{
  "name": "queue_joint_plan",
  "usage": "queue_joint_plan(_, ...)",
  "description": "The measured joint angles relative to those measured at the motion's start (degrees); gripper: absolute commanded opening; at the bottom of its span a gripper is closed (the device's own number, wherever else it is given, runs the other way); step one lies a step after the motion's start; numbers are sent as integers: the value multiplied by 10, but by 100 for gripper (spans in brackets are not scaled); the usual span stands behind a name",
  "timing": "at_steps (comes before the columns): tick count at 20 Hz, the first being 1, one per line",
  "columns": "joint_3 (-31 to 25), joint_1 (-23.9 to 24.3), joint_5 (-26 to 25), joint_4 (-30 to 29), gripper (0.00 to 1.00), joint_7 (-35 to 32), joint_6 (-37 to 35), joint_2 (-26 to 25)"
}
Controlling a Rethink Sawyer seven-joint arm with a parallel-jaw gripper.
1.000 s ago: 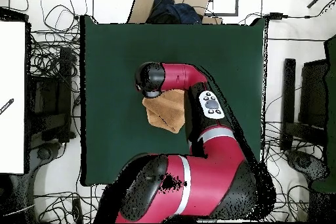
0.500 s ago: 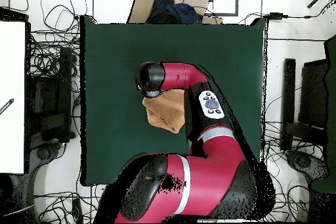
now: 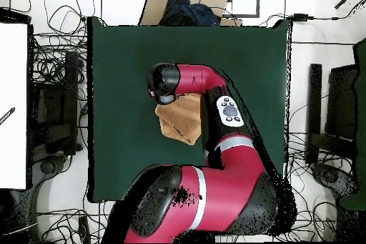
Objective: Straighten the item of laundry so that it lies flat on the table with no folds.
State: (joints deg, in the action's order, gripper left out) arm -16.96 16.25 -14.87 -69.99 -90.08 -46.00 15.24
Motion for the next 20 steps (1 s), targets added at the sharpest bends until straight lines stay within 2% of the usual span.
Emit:
queue_joint_plan(1,0,0,0,1,100,0,-2,-1)
queue_joint_plan(2,0,1,-1,4,0,0,-4,-2)
queue_joint_plan(20,0,4,0,9,0,0,-5,-5)
